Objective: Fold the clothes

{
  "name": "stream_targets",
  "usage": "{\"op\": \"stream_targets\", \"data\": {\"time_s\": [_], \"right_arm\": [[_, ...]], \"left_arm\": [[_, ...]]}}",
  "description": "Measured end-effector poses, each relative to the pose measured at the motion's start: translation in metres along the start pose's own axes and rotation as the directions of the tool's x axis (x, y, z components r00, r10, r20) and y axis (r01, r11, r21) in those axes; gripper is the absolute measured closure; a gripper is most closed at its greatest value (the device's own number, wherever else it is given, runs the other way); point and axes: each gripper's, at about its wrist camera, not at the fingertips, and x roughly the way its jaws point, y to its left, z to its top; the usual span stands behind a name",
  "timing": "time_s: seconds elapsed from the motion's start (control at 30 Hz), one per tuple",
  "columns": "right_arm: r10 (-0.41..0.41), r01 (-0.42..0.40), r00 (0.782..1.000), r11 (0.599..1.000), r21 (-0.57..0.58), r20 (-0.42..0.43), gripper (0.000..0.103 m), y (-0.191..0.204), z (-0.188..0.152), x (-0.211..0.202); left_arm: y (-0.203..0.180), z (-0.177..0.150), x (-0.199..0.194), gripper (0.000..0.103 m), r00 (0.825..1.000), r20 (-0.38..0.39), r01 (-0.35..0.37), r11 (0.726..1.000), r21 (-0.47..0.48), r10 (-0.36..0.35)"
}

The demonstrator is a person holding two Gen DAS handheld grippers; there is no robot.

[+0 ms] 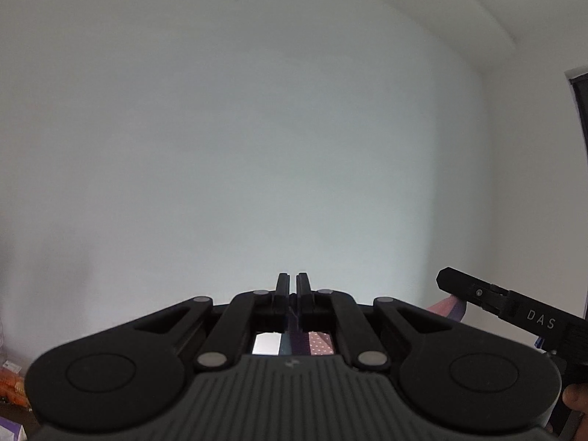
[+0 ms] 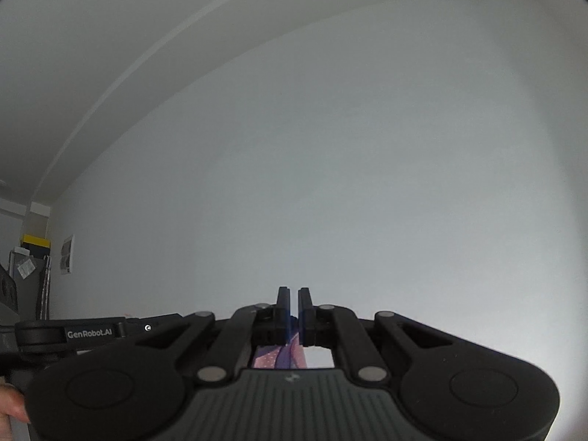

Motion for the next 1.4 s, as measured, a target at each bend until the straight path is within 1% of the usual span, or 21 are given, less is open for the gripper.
{"op": "stream_targets", "data": {"time_s": [0.13, 0.23, 0.27, 0.3, 0.33, 0.37, 0.4, 0.47, 0.57, 0.63, 0.73, 0.8, 0.9, 0.93, 1.0, 1.03, 1.1, 1.13, 1.2, 1.27, 1.4], "right_arm": [[-0.079, 0.079, 0.99, 0.997, -0.005, -0.114, 0.101, -0.03, -0.056, 0.069], [-0.163, 0.165, 0.961, 0.986, -0.008, -0.226, 0.1, -0.066, -0.117, 0.136], [-0.18, 0.183, 0.951, 0.983, -0.008, -0.252, 0.1, -0.08, -0.142, 0.158], [-0.2, 0.203, 0.94, 0.979, -0.017, -0.276, 0.098, -0.091, -0.164, 0.175], [-0.225, 0.227, 0.917, 0.973, -0.035, -0.33, 0.092, -0.103, -0.19, 0.193], [-0.242, 0.243, 0.882, 0.969, -0.049, -0.405, 0.067, -0.114, -0.214, 0.208], [-0.232, 0.236, 0.852, 0.97, -0.051, -0.469, 0.049, -0.123, -0.235, 0.213], [-0.182, 0.192, 0.8, 0.98, -0.045, -0.571, 0.046, -0.137, -0.277, 0.21], [-0.069, 0.084, 0.747, 0.996, -0.009, -0.661, 0.04, -0.119, -0.312, 0.159], [0.012, 0.01, 0.7, 1.0, 0.027, -0.714, 0.04, -0.103, -0.333, 0.121], [0.131, -0.097, 0.613, 0.991, 0.091, -0.779, 0.04, -0.079, -0.365, 0.064], [0.218, -0.174, 0.56, 0.974, 0.144, -0.799, 0.04, -0.051, -0.383, 0.03], [0.27, -0.235, 0.52, 0.957, 0.168, -0.81, 0.04, -0.014, -0.393, -0.015], [0.283, -0.229, 0.518, 0.955, 0.188, -0.807, 0.04, -0.012, -0.395, -0.021], [0.31, -0.216, 0.512, 0.949, 0.229, -0.801, 0.042, -0.009, -0.4, -0.031], [0.313, -0.214, 0.504, 0.948, 0.235, -0.805, 0.045, -0.008, -0.403, -0.032], [0.29, -0.216, 0.496, 0.954, 0.208, -0.818, 0.063, -0.004, -0.407, -0.035], [0.27, -0.215, 0.509, 0.959, 0.183, -0.817, 0.069, -0.002, -0.408, -0.036], [0.247, -0.207, 0.532, 0.965, 0.158, -0.81, 0.094, 0.001, -0.408, -0.037], [0.23, -0.201, 0.557, 0.97, 0.14, -0.798, 0.098, 0.002, -0.407, -0.035], [0.213, -0.179, 0.622, 0.976, 0.127, -0.754, 0.102, 0.001, -0.395, -0.028]], "left_arm": [[0.035, -0.047, 0.082, 0.1, 0.994, -0.092, -0.066, 0.998, -0.003, 0.065], [0.067, -0.095, 0.149, 0.096, 0.978, -0.175, -0.122, 0.992, -0.035, 0.114], [0.081, -0.115, 0.172, 0.076, 0.97, -0.208, -0.139, 0.988, -0.065, 0.123], [0.095, -0.138, 0.193, 0.037, 0.95, -0.279, -0.167, 0.983, -0.081, 0.138], [0.105, -0.16, 0.203, 0.029, 0.926, -0.344, -0.187, 0.98, -0.063, 0.155], [0.112, -0.181, 0.208, 0.03, 0.904, -0.393, -0.198, 0.98, -0.03, 0.171], [0.12, -0.203, 0.213, 0.029, 0.878, -0.44, -0.207, 0.978, 0.003, 0.188], [0.126, -0.237, 0.196, 0.023, 0.842, -0.503, -0.173, 0.981, 0.084, 0.192], [0.134, -0.296, 0.148, 0.019, 0.787, -0.594, -0.113, 0.985, 0.13, 0.169], [0.115, -0.318, 0.091, 0.019, 0.759, -0.644, -0.049, 0.995, 0.088, 0.094], [0.091, -0.349, 0.009, 0.019, 0.715, -0.699, 0.04, 0.999, 0.016, -0.018], [0.086, -0.377, -0.016, 0.019, 0.701, -0.712, 0.044, 0.999, -0.014, -0.041], [0.067, -0.39, -0.035, 0.019, 0.677, -0.736, 0.03, 0.999, -0.013, -0.03], [0.061, -0.392, -0.039, 0.02, 0.67, -0.742, 0.026, 1.0, -0.003, -0.019], [0.054, -0.396, -0.042, 0.022, 0.683, -0.73, 0.046, 0.998, 0.036, -0.005], [0.052, -0.399, -0.041, 0.028, 0.68, -0.733, 0.043, 0.998, 0.048, 0.006], [0.055, -0.41, -0.034, 0.065, 0.647, -0.762, 0.02, 0.999, 0.044, 0.021], [0.055, -0.415, -0.033, 0.072, 0.646, -0.763, 0.009, 0.999, 0.041, 0.026], [0.056, -0.417, -0.035, 0.089, 0.661, -0.75, -0.006, 1.0, 0.031, 0.027], [0.061, -0.413, -0.036, 0.097, 0.674, -0.739, -0.031, 0.999, -0.008, 0.015], [0.076, -0.399, -0.033, 0.099, 0.713, -0.701, -0.07, 0.993, -0.091, -0.014]]}}
